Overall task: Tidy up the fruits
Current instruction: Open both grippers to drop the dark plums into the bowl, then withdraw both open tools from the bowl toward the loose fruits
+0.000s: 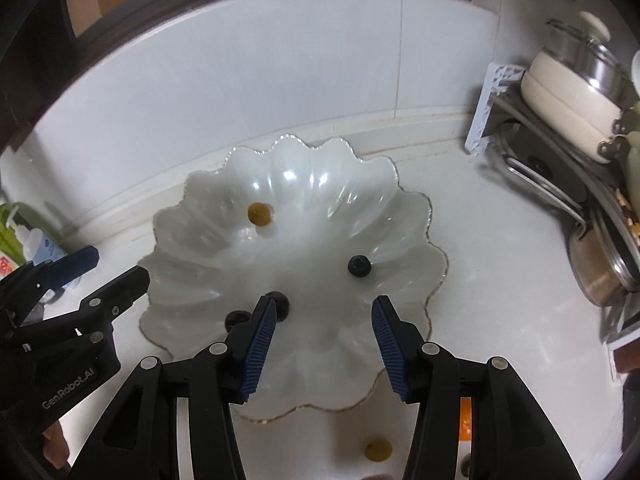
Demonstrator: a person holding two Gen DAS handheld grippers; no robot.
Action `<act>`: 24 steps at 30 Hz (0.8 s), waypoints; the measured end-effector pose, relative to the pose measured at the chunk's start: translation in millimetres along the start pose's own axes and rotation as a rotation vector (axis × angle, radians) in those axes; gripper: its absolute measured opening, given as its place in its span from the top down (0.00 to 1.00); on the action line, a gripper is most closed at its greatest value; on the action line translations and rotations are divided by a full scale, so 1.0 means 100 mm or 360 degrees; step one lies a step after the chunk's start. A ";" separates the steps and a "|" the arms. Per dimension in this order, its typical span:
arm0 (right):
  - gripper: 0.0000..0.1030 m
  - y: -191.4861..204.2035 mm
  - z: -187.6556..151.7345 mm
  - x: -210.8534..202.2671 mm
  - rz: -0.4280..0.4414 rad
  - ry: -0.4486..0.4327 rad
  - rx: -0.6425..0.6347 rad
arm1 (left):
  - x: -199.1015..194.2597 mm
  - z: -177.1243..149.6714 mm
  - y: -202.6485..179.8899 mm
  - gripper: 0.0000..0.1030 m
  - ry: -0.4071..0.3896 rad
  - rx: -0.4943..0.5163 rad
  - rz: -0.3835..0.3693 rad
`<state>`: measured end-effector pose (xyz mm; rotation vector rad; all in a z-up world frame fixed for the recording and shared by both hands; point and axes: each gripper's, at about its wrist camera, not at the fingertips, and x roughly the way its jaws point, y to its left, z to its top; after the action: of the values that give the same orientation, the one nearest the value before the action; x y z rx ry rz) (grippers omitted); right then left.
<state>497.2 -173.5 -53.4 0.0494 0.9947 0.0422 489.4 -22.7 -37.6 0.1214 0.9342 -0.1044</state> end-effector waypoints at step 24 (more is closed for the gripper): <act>0.50 -0.05 -0.40 -1.00 0.0019 -0.0324 0.0087 | -0.95 -0.21 -0.16 0.38 -0.0322 0.0044 -0.0181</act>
<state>409.1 -183.3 7.7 0.1078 0.7923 0.0206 414.9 -31.7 25.9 0.0816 0.7374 -0.2308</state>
